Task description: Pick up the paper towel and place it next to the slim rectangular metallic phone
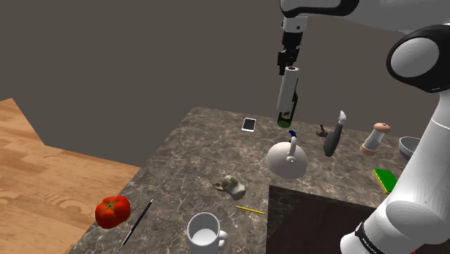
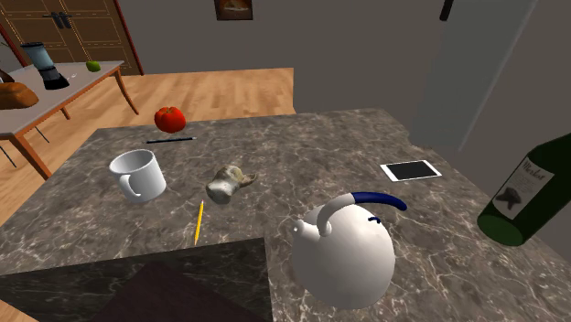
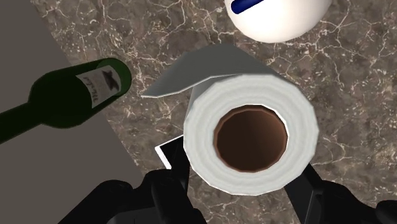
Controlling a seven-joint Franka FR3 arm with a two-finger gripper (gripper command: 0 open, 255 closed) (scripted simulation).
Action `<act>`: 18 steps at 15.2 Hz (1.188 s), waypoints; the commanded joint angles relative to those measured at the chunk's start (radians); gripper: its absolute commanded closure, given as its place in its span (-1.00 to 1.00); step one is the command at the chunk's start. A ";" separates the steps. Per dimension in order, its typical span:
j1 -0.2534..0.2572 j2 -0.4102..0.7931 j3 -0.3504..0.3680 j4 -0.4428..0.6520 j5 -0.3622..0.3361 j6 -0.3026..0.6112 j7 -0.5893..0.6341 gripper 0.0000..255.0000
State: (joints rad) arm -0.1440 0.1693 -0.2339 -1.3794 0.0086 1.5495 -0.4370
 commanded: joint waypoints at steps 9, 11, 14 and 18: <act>0.006 -0.028 0.002 -0.173 -0.007 0.146 0.006 1.00; 0.006 -0.031 0.002 -0.204 -0.007 0.174 0.007 1.00; 0.007 -0.033 0.003 -0.247 -0.008 0.215 0.008 1.00; 0.008 -0.033 0.003 -0.301 -0.008 0.269 0.009 1.00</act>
State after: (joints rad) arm -0.1355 0.1307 -0.2301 -1.6740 -0.0008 1.8063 -0.4263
